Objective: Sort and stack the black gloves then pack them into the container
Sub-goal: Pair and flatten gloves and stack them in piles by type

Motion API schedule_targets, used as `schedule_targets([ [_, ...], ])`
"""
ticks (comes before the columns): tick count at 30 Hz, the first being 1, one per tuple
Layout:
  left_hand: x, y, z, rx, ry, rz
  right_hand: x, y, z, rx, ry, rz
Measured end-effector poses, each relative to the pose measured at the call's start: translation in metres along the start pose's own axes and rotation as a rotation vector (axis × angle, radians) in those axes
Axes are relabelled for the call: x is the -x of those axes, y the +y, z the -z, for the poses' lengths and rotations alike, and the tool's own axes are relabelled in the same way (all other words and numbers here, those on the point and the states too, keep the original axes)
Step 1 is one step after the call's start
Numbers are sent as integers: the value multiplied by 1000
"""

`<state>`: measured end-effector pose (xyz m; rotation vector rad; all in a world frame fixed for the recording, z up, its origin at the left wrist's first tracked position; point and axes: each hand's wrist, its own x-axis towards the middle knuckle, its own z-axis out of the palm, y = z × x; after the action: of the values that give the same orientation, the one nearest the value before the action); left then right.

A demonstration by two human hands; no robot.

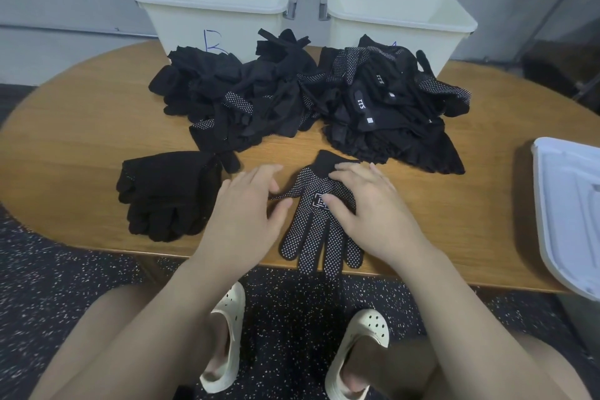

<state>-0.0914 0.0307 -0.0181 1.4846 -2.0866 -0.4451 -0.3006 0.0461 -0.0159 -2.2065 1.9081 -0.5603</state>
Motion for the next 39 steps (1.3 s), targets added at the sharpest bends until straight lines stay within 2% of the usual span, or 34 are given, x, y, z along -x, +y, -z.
schedule_targets([
  [5,2,2,4,204,32,85,1,-2,-1,22,-58,-3],
  [13,9,2,7,277,-28,113,-2,-1,-4,43,-122,10],
  [17,8,-3,10,64,72,16,-4,1,-6,58,-212,41],
  [19,3,-4,11,-12,120,-91,-5,3,-5,60,-250,55],
  [22,-7,-9,3,-126,-3,-306,-3,6,-3,50,-287,61],
  [24,-11,-12,-5,-165,-141,-370,-2,6,-3,42,-285,62],
  [27,-12,-15,-9,-191,-304,-364,-1,5,-3,74,-274,53],
  [29,-10,-17,-10,-208,-336,-348,0,6,-2,113,-268,37],
  [35,2,-10,-15,-266,-285,-273,3,16,5,141,-290,-3],
  [39,-2,-10,-9,-225,-148,-291,1,17,6,98,-305,-1],
])
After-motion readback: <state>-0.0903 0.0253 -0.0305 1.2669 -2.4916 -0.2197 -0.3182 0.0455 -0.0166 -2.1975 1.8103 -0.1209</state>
